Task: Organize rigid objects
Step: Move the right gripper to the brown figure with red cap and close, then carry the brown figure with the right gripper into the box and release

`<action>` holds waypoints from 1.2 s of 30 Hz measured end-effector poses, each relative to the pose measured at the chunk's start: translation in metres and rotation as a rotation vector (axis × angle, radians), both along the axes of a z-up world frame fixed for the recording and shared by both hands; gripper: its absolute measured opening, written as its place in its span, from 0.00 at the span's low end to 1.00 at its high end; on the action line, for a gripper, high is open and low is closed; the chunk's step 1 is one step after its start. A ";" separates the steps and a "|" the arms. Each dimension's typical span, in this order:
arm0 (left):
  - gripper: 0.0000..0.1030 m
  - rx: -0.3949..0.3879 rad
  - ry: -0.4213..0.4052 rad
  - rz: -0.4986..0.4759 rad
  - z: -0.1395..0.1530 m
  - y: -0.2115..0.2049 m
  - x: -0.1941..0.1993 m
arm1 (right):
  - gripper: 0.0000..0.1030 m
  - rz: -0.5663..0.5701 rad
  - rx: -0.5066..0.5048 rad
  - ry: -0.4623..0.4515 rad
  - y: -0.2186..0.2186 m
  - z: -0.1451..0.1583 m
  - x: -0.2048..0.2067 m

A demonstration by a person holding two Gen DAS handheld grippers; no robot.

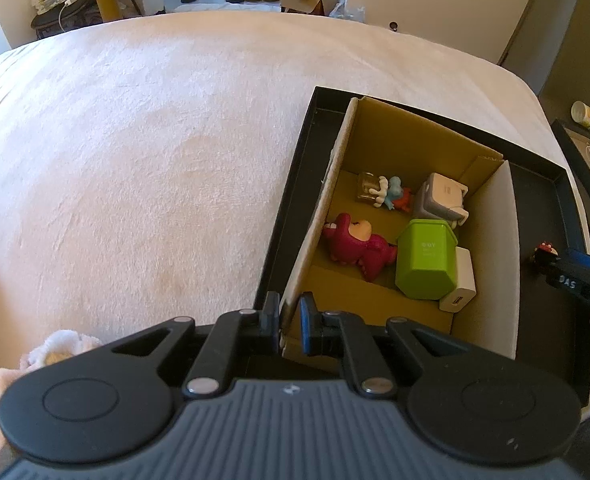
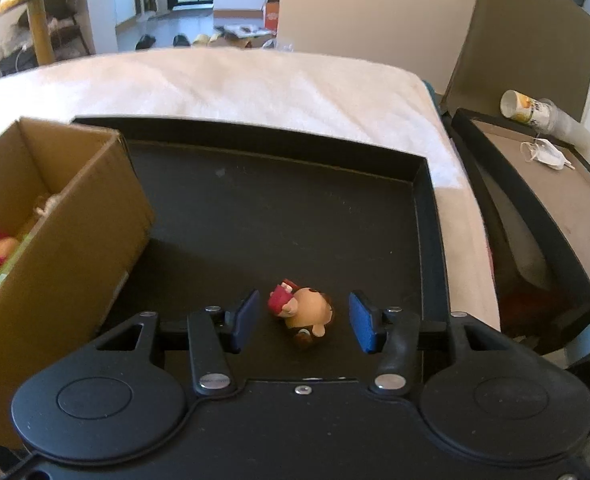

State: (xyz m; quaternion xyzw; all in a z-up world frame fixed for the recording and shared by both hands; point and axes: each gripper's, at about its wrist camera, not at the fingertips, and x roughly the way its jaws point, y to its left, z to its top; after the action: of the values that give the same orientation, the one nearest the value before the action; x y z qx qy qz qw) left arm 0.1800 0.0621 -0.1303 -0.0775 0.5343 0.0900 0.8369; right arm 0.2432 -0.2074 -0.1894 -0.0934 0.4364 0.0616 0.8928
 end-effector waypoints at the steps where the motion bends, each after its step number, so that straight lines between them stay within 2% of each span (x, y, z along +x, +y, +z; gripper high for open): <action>1: 0.09 -0.002 -0.001 0.000 0.000 0.000 0.000 | 0.49 0.008 -0.012 0.006 0.001 -0.002 0.001; 5: 0.09 -0.007 -0.004 -0.002 0.001 0.002 -0.001 | 0.48 0.045 -0.056 0.031 0.008 -0.010 0.006; 8: 0.09 -0.016 -0.005 0.001 0.001 0.003 -0.002 | 0.38 0.071 -0.084 0.049 0.012 -0.014 0.008; 15: 0.09 -0.030 -0.011 0.000 0.003 0.005 -0.003 | 0.38 0.135 -0.123 0.054 0.029 0.000 -0.009; 26: 0.09 -0.050 -0.026 -0.009 0.007 0.007 -0.008 | 0.38 0.170 -0.060 0.011 0.063 0.040 -0.047; 36: 0.09 -0.061 -0.038 -0.008 0.010 0.008 -0.011 | 0.38 0.233 -0.026 -0.052 0.086 0.080 -0.062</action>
State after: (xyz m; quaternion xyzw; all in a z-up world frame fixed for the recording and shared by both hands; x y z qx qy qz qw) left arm 0.1693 0.0698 -0.1207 -0.1024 0.5210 0.0690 0.8446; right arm 0.1814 -0.1210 -0.1089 -0.1566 0.3998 0.1570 0.8894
